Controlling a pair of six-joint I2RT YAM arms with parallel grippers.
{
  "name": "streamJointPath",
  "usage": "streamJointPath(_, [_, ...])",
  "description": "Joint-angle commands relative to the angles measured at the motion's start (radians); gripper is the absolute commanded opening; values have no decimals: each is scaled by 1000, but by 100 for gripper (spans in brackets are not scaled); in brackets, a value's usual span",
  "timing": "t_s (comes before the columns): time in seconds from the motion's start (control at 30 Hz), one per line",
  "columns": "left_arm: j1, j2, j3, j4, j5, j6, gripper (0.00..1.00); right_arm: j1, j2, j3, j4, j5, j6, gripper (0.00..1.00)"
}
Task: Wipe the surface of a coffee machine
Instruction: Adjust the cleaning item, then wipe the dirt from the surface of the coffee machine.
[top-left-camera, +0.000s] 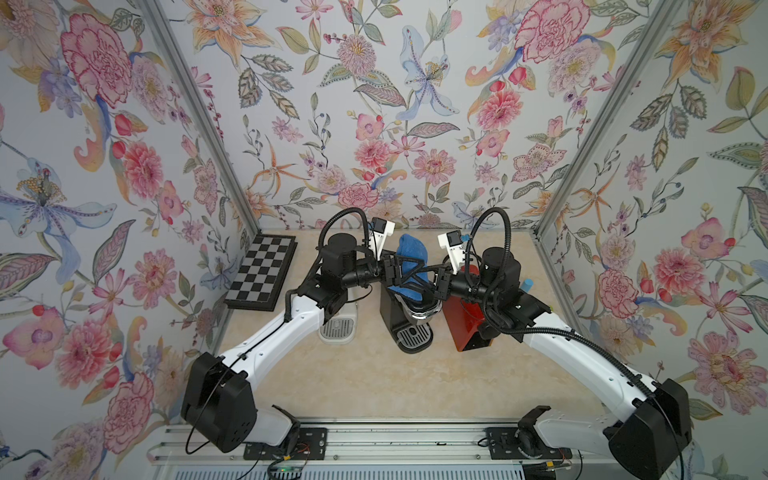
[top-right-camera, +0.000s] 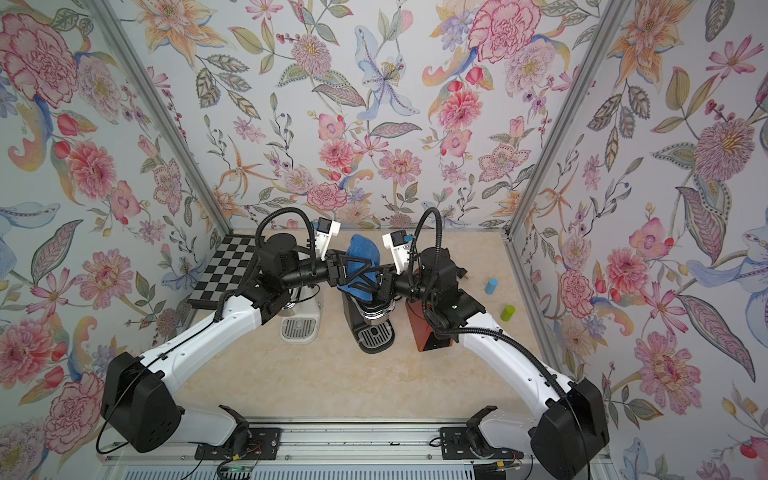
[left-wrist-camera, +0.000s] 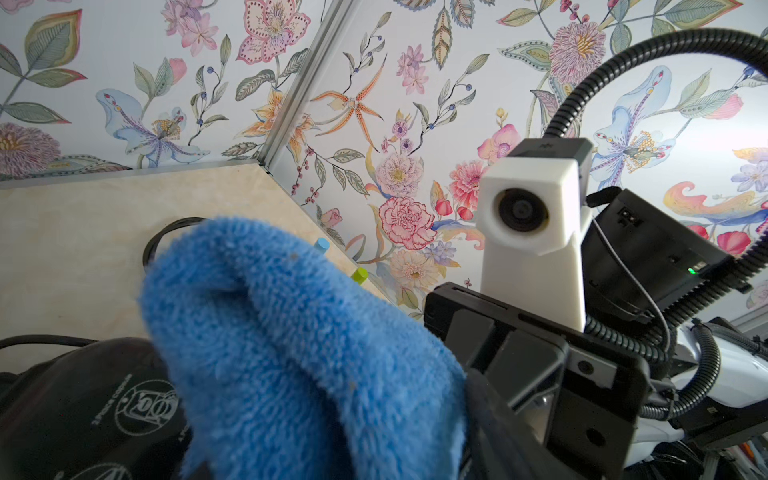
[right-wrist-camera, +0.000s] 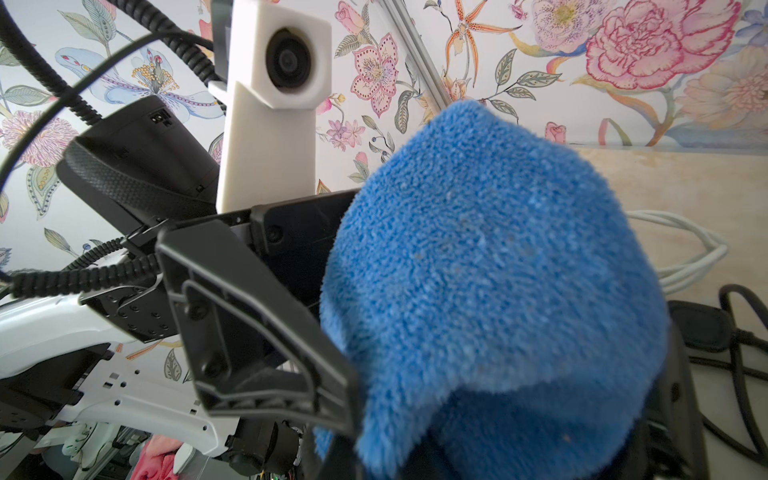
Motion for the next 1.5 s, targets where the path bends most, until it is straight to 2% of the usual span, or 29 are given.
streamJointPath(0.0, [-6,-11,-20,27,14,7,42,11,11,38,7,18,-29,0])
streamJointPath(0.03, [-6,-14,-22,29,8,7,31,13,13,38,7,23,-29,0])
streamJointPath(0.1, [-7,-21,-23,34,-4,10,2,19,15,34,4,29,-31,0])
streamJointPath(0.13, [-6,-25,-23,38,-9,14,0,22,13,30,3,34,-33,1])
streamJointPath(0.27, [-6,-43,12,-29,-73,68,0,21,-20,3,-16,67,-33,38])
streamJointPath(0.33, [-4,-66,41,-104,-157,129,0,12,-46,-8,-61,100,-40,51])
streamJointPath(0.47, [25,-134,88,-250,-367,227,0,-4,-120,-27,-210,242,-90,60])
streamJointPath(0.57, [26,-194,75,-325,-553,266,0,-13,-136,-11,-305,350,-132,62])
streamJointPath(0.77, [5,-283,-88,-331,-724,230,0,5,-16,44,-352,399,-190,62])
streamJointPath(1.0, [-14,-233,-205,-218,-727,158,0,29,101,108,-351,481,-245,60])
streamJointPath(1.23, [-20,-164,-296,-30,-665,64,0,26,141,117,-332,467,-253,63])
streamJointPath(1.33, [-48,-134,-297,10,-657,49,0,24,159,113,-321,457,-254,63])
streamJointPath(1.47, [-92,-120,-255,-39,-707,49,0,24,160,100,-301,448,-242,62])
